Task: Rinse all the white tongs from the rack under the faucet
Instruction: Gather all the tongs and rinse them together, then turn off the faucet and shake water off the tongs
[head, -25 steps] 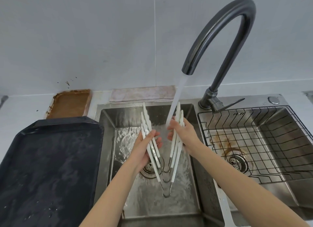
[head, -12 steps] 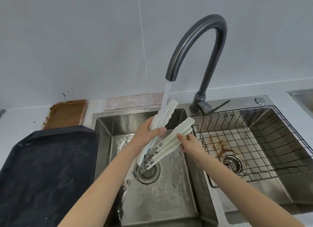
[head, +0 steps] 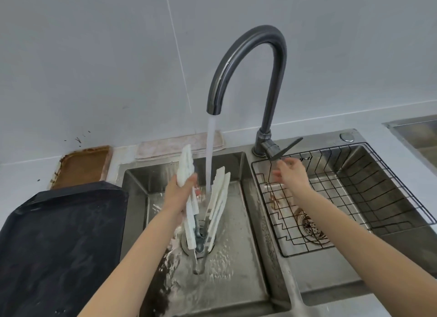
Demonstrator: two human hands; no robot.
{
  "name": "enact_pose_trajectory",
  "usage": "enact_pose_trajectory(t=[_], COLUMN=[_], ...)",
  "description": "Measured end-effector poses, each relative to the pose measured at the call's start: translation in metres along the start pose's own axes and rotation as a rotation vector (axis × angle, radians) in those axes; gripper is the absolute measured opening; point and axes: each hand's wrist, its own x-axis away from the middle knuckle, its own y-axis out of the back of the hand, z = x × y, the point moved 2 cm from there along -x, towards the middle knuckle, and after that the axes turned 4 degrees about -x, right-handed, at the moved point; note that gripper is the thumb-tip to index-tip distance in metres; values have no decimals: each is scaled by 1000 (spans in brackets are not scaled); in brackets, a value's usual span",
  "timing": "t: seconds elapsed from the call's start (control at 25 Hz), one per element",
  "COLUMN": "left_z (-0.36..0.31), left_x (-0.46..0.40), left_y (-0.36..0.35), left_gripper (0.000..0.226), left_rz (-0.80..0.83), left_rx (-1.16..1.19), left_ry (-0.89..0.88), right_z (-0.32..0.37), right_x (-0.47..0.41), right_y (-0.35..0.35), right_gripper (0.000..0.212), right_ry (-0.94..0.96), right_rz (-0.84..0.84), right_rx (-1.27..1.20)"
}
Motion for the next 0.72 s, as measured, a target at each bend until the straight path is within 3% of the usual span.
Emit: enact_pose_trajectory(t=[0.16, 0.28, 0.52, 0.72], left_z=[17, 31, 41, 35], left_x=[0, 1, 0, -2], left_y=[8, 13, 12, 4], left_gripper=[21, 18, 17, 17], left_rz=[-30, -41, -25, 1], left_rx=[359, 522, 556, 575], left_ry=[223, 303, 305, 305], right_z=[11, 17, 15, 17], right_x=[-16, -27, -45, -53], right_y=[11, 10, 8, 7], right_gripper=[56, 56, 26, 22], right_ry=[36, 68, 164, 205], right_rz=[-96, -129, -230, -233], right_rx=[-30, 9, 49, -8])
